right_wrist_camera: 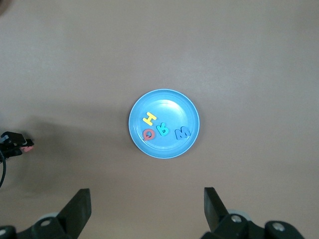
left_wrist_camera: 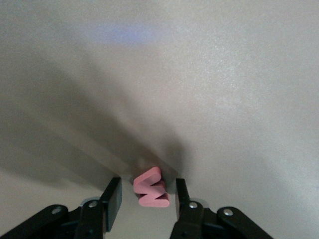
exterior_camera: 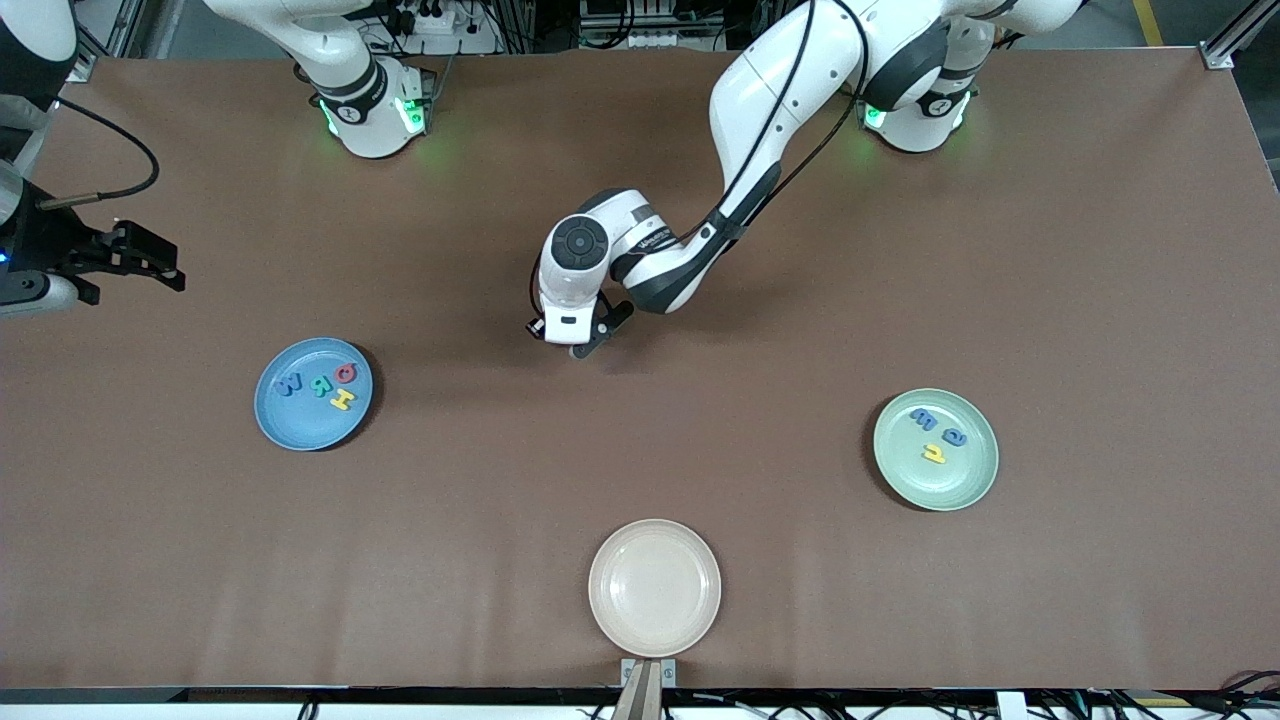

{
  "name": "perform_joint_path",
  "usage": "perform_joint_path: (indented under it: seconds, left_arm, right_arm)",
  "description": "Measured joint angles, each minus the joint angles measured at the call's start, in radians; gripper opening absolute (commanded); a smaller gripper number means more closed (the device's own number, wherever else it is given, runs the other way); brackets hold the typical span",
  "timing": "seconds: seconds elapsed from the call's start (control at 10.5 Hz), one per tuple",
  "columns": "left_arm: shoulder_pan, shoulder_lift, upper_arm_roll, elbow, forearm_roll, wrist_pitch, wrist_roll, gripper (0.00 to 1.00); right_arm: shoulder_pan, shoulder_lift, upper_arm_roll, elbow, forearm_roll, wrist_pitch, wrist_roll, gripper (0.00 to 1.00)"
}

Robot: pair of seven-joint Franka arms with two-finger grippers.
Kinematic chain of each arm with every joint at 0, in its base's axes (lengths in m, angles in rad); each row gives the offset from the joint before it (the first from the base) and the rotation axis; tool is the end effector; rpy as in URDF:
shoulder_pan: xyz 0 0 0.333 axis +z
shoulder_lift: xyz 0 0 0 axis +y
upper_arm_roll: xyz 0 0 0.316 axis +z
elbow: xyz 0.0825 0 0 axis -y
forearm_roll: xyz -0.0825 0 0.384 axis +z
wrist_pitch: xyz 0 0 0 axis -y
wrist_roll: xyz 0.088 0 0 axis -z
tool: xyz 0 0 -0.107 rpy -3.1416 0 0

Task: Sort uppercase to blue plate, lowercase to green plate
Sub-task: 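Grasp pink W with the left gripper while the right gripper withdraws, then carry pink W to the green plate with the left gripper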

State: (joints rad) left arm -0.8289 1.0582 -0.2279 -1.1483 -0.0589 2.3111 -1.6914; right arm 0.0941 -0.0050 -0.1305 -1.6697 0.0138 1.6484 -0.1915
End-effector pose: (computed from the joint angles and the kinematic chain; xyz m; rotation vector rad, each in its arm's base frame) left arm 0.4279 -0.6464 0.1695 2.7240 1.1486 -0.3089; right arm 0.5569 -0.0191 0.5871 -3.1161 -0.2403 0.0228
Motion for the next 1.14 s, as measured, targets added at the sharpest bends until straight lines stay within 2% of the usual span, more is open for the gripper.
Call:
perform_joint_path:
  seconds: [0.48,0.67,0.86,1.14]
  left_arm:
    - [0.001,-0.002,0.001,0.004,-0.01,-0.027,-0.003,0.23]
    - [0.001,-0.002,0.002,0.005,-0.016,-0.031,-0.003,0.0]
    - [0.001,-0.002,0.007,0.009,-0.016,-0.028,-0.003,0.0]
    - [0.011,-0.033,0.056,0.048,-0.016,-0.081,-0.002,0.0]
  right_arm:
    - [-0.006,0.0,-0.001,-0.001,0.0,0.0,0.0,1.0]
    - [-0.011,0.0,-0.004,0.0,0.001,-0.001,0.0,1.0]
    - [-0.011,0.0,-0.004,-0.001,0.001,-0.001,0.0,1.0]
    - [-0.011,0.0,-0.004,-0.001,0.001,-0.001,0.0,1.0]
